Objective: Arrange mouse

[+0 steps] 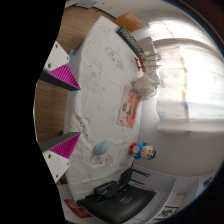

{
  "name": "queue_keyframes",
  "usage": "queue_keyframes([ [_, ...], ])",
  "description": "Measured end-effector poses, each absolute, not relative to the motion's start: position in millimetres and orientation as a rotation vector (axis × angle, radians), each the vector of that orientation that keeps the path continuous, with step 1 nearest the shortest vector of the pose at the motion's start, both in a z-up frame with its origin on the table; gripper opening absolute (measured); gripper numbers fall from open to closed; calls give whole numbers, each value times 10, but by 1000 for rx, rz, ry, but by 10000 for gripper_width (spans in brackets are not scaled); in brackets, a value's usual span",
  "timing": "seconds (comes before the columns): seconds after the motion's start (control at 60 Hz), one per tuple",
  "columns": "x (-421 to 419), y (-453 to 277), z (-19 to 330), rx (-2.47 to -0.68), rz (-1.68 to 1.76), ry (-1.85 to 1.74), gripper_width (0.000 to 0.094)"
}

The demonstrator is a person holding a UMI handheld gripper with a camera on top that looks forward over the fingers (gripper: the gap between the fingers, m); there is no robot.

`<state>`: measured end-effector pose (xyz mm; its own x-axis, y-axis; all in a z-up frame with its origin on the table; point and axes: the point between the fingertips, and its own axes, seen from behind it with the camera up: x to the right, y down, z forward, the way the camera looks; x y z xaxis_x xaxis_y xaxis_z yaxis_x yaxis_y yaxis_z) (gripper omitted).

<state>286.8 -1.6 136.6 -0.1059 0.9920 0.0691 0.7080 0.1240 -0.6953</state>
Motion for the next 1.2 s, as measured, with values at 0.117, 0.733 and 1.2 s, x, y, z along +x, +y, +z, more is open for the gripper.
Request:
queue_keyframes([
  [0.117,2910,410,1293,-1690,649,-1818,856],
  [0.733,2558,1730,869,-1696,645,-1624,855],
  [1.2,1255,1947,124,-1658,729,-1600,852],
])
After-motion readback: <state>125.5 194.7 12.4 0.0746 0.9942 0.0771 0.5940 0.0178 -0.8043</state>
